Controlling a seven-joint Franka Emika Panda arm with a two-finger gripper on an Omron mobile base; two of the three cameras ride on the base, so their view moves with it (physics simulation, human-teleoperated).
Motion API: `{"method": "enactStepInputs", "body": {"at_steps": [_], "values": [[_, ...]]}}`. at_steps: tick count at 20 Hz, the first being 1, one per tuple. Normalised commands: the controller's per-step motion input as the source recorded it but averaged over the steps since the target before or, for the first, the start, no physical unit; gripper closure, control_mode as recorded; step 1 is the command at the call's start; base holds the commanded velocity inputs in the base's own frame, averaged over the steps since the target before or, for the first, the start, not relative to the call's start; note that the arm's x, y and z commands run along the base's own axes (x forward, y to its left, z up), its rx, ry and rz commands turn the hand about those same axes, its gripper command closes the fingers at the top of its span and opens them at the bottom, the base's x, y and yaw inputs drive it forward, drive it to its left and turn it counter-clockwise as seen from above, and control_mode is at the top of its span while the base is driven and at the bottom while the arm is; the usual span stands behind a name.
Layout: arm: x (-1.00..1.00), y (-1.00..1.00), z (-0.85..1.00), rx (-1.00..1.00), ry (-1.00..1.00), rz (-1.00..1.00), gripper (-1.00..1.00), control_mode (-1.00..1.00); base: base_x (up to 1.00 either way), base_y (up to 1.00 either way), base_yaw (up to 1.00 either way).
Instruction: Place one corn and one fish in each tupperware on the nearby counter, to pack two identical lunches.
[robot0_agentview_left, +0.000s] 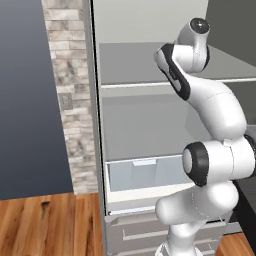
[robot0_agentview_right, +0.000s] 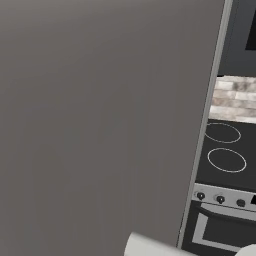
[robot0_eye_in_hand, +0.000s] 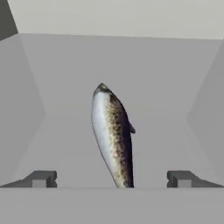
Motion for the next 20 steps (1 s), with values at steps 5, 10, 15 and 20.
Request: {"method": "enactStepInputs", "body": {"at_steps": [5,10,15,20], "values": [[0.25,-0.02,-0.05,0.00,-0.03,0.00,-1.00,-1.00,0.00,0.00,0.00],[0.67,0.05,-0.10,0.00,0.01,0.00,-1.00,-1.00,0.00,0.00,0.00],[0.29,0.03,-0.17,0.00,0.03,0.00,1.00,-1.00,0.00,0.00,0.00],[0.00,0.00,-0.05,0.00,0.00,0.00,1.00,-1.00,0.00,0.00,0.00]]}}
